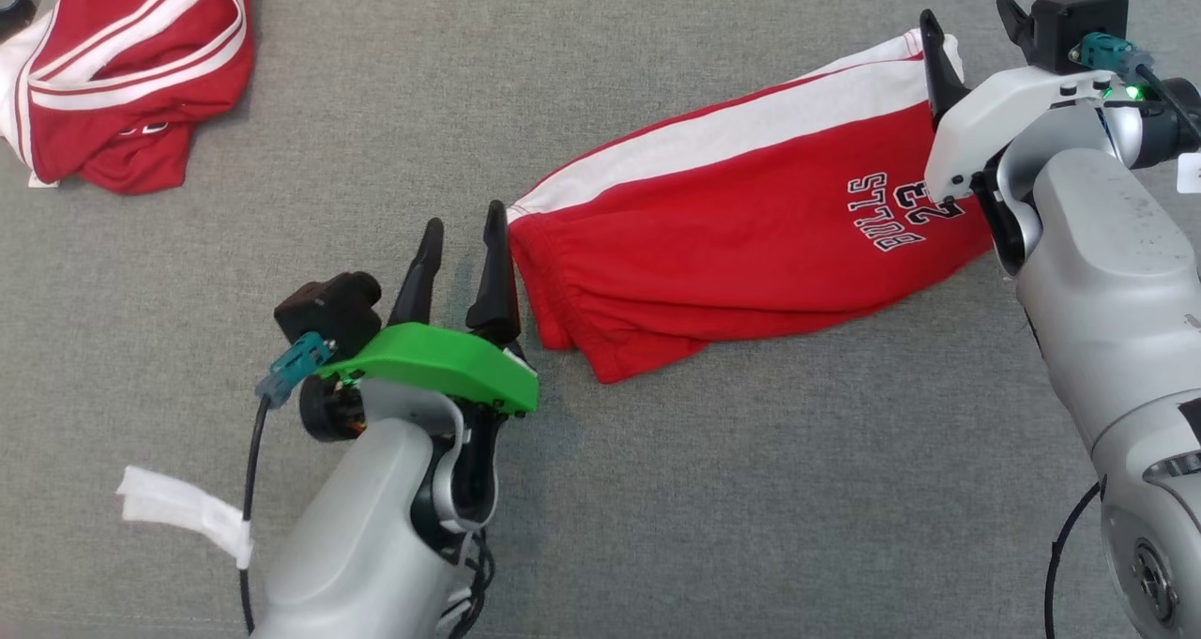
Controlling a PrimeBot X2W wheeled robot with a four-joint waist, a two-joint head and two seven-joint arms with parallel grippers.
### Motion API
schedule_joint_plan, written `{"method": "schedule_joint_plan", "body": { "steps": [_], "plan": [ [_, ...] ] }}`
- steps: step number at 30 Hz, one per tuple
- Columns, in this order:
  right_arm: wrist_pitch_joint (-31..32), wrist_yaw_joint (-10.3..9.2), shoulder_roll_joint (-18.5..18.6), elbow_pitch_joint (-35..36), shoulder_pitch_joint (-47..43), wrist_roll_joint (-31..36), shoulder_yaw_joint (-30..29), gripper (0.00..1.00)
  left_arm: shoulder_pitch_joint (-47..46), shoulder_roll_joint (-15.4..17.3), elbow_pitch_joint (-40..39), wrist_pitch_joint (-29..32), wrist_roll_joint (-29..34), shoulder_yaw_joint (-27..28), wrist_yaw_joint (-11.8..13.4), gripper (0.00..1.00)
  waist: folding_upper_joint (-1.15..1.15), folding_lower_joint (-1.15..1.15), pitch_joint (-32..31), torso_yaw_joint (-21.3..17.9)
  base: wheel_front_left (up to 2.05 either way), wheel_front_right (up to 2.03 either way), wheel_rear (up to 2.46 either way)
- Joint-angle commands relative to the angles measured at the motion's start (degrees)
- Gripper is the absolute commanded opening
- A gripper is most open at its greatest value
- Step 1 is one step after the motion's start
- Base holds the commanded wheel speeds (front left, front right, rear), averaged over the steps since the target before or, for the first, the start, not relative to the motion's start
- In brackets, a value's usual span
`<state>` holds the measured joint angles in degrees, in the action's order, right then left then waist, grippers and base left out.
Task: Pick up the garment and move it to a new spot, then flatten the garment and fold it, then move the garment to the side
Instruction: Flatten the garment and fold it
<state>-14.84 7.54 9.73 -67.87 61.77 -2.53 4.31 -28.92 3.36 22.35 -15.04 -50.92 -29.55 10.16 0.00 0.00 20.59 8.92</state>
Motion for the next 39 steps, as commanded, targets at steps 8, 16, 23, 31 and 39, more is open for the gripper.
{"method": "schedule_joint_plan", "body": {
  "steps": [8, 16, 23, 31, 39],
  "plan": [
    [4.64, -0.1, 3.04, -3.05, -2.66, -4.76, 4.73, 1.0, 12.07, 3.6, -10.7, -0.17, 14.4, 7.57, -0.43, 1.0, 0.0, 0.0, -4.28, -0.42, 0.0, 0.0, 0.0],
    [17.08, -0.11, 5.51, -4.11, -6.29, -12.52, 10.09, 1.0, 18.39, 2.93, -13.51, -0.12, 17.55, 12.76, -0.73, 1.0, 0.0, 0.0, -5.12, 1.11, 0.0, 0.0, 0.0],
    [25.68, -0.1, 7.03, -2.09, -9.56, -19.45, 13.94, 1.0, 20.13, 1.98, -13.85, -0.12, 17.99, 14.21, -1.64, 1.0, 0.0, 0.0, -4.62, 2.94, 0.0, 0.0, 0.0],
    [30.02, -0.05, 7.79, 2.33, -12.25, -26.11, 17.65, 0.0, 20.24, 1.57, -13.74, -0.12, 18.42, 15.25, -2.37, 1.0, 0.0, 0.0, -5.22, 2.86, 0.0, 0.0, 0.0],
    [22.35, -0.07, 7.87, 7.72, -15.54, -31.69, 18.68, 0.0, 18.92, 1.96, -12.9, -0.12, 19.87, 15.8, -3.02, 1.0, 0.0, 0.0, -7.71, -0.98, 0.0, 0.0, 0.0]
  ]
}}
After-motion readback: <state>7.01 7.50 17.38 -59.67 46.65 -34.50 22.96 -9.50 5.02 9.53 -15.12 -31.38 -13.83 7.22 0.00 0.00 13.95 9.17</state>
